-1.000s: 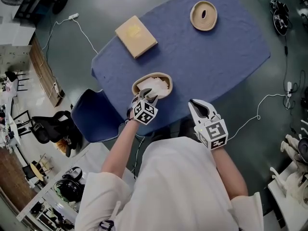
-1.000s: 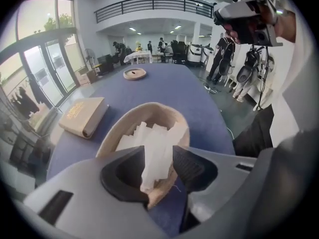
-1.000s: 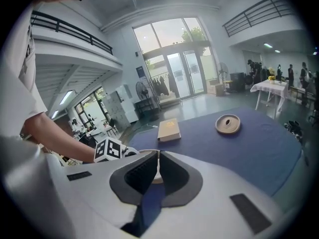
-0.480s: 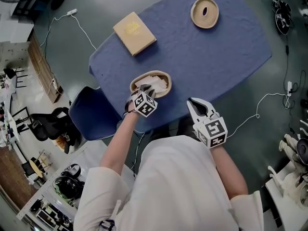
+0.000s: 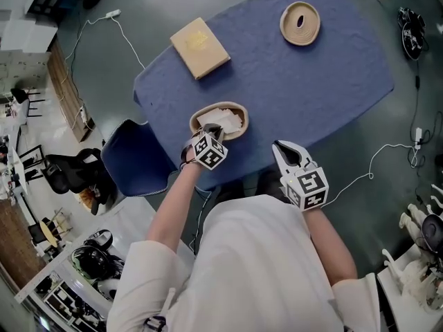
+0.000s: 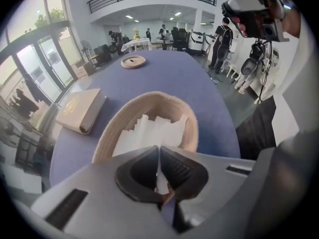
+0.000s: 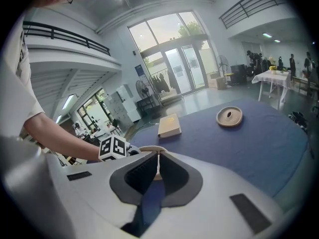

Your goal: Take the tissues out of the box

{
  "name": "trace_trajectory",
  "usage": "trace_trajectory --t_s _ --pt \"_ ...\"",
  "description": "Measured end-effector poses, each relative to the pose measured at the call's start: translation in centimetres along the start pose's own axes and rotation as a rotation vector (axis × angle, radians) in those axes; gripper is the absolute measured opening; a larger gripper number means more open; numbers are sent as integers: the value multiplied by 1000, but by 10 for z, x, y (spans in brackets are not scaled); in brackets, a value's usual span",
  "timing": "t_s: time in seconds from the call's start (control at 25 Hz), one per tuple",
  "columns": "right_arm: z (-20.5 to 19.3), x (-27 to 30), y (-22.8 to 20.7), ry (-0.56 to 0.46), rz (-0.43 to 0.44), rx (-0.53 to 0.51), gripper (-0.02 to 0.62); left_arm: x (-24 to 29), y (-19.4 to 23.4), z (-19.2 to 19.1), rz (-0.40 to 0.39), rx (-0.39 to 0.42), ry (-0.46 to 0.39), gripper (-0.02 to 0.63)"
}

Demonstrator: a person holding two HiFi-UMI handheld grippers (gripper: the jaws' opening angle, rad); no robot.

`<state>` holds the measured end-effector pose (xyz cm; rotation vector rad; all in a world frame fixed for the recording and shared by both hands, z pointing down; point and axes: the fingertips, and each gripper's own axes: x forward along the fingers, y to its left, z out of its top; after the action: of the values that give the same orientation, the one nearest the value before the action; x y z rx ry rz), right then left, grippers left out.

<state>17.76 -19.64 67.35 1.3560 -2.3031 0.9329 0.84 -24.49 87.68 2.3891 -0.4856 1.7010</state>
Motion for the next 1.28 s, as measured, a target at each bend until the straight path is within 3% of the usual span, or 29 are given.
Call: trace_trajectory --t_s 0.76,1.28 --pt "12 -1 -1 14 99 -102 37 -92 6 18 200 -307 -231 15" --pt "40 -2 18 -22 138 -188 36 -204 10 15 322 -593 -500 15"
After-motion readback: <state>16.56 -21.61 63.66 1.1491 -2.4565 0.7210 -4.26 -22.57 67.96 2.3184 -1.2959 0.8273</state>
